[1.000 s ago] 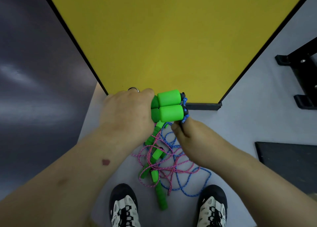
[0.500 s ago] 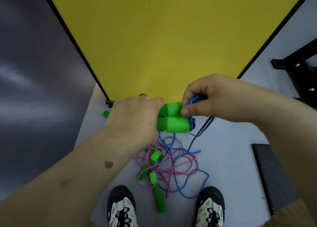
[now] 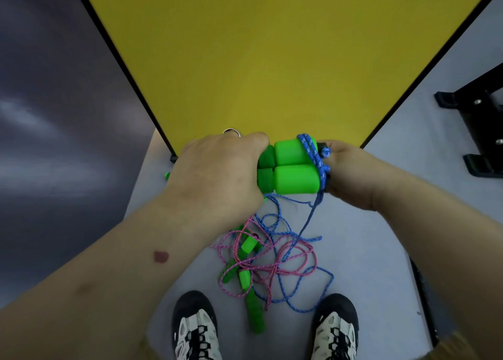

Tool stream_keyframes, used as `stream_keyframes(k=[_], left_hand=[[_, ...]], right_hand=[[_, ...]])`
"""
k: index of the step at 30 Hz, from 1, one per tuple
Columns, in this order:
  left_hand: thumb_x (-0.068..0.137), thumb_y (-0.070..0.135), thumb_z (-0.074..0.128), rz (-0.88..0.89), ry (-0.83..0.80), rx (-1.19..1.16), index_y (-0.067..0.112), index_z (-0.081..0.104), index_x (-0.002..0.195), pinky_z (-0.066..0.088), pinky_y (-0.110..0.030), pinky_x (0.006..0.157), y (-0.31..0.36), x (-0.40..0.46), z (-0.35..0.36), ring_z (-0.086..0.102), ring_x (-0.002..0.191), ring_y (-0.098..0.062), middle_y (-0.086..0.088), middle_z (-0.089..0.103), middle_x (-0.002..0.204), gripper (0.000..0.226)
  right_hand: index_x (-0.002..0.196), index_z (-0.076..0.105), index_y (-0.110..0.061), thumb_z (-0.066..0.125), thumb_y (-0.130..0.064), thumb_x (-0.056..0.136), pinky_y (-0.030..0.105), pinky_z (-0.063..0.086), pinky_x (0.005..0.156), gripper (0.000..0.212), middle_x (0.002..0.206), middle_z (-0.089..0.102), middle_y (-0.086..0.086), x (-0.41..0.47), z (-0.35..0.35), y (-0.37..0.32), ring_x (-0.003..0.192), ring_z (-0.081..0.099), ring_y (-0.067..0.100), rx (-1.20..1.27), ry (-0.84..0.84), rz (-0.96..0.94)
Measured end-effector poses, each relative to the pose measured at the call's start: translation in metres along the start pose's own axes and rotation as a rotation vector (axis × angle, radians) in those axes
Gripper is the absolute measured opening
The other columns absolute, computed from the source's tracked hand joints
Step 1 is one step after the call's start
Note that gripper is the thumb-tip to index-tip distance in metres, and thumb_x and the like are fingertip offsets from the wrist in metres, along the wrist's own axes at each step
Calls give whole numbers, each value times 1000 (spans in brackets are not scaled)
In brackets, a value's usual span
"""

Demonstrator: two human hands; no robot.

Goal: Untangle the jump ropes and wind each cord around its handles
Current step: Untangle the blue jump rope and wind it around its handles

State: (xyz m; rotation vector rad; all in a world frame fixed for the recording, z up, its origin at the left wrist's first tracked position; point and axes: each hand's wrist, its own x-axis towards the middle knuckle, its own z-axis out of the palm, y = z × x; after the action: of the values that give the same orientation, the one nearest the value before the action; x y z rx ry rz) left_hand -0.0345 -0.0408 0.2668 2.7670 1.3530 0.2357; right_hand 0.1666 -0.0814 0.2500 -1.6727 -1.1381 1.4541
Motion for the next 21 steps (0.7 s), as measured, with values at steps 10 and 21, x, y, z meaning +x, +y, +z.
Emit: stream_keyframes(k=[10, 21], left_hand=[[69, 22, 62, -128, -33, 38, 27, 40, 84, 35, -35, 65, -9, 6, 16, 41, 68, -29, 5, 38, 73, 27], [73, 22, 63, -158, -54, 86, 29, 37, 86, 31, -36, 69, -10, 5, 21, 38, 72, -27, 5, 32, 72, 30]], right_hand=[[83, 65, -19, 41, -46, 103, 47, 41, 60, 41, 68, 48, 2, -35, 41, 27, 63, 42, 24, -213, 71, 36], [94, 68, -20, 62, -25, 92, 47, 53, 61, 8, 78, 65, 16, -63, 39, -28, 55, 59, 22, -404, 169, -14]])
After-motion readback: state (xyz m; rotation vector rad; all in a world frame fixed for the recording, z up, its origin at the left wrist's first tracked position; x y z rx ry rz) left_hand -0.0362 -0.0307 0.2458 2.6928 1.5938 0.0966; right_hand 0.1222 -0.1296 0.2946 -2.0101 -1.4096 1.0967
